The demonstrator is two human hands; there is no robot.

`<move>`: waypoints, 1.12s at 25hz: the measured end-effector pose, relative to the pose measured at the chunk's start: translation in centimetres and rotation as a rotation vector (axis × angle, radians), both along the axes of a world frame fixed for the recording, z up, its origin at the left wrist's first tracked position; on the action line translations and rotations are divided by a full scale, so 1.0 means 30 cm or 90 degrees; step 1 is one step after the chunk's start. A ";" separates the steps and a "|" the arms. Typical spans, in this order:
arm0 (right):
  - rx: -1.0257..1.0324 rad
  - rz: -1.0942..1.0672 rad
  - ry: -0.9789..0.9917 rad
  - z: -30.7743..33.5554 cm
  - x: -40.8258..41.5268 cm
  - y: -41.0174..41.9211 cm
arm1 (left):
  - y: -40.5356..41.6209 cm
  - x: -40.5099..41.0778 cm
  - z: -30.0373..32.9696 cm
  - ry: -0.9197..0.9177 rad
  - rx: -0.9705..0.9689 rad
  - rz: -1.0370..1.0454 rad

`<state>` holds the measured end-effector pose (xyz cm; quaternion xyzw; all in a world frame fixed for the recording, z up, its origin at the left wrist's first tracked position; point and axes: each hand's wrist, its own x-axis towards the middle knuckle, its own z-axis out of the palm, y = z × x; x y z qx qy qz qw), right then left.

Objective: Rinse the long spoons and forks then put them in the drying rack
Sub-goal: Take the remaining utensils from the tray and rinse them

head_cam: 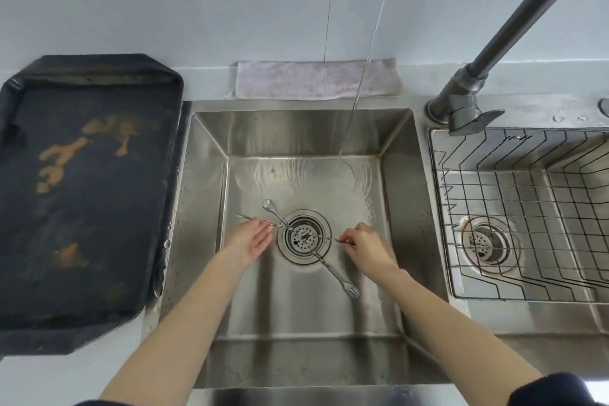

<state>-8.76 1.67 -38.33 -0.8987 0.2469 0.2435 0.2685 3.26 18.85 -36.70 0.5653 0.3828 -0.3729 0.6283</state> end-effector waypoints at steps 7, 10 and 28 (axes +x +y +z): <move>-0.046 0.054 0.059 -0.071 -0.058 0.046 | 0.031 -0.066 -0.116 0.126 -0.015 0.071; -0.071 0.064 0.069 -0.079 -0.067 0.053 | 0.024 -0.074 -0.114 0.134 -0.018 0.076; -0.080 0.058 -0.004 0.184 -0.075 0.054 | -0.051 -0.111 0.182 -0.274 0.358 -0.745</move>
